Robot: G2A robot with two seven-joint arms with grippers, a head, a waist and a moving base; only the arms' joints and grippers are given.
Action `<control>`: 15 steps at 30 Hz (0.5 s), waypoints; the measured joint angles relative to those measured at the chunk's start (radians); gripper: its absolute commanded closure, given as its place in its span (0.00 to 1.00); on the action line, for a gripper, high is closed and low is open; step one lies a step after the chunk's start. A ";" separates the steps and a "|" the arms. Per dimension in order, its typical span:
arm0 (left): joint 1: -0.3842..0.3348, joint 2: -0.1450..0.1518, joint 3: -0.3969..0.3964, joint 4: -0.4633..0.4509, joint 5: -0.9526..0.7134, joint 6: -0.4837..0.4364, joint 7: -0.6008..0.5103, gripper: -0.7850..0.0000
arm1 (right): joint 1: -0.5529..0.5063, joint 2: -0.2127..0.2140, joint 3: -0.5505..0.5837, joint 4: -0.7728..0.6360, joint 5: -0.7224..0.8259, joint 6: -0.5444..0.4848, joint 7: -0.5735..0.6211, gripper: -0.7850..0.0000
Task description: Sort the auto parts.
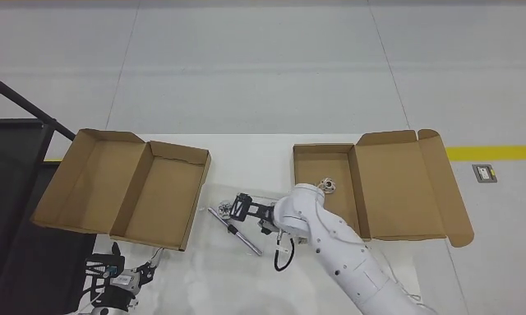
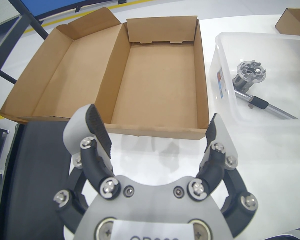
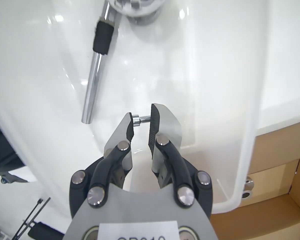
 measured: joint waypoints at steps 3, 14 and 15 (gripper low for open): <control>0.000 0.000 0.000 0.000 0.000 0.000 0.000 0.00 | -0.096 0.040 0.125 -0.147 0.050 -0.071 -0.071 1.00; 0.000 0.000 0.000 0.000 0.000 0.000 0.000 0.00 | -0.316 0.122 0.511 -0.281 0.413 -0.364 -0.467 1.00; 0.000 0.000 0.000 0.000 0.000 0.000 0.000 0.00 | -0.317 0.126 0.518 -0.273 0.437 -0.382 -0.491 1.00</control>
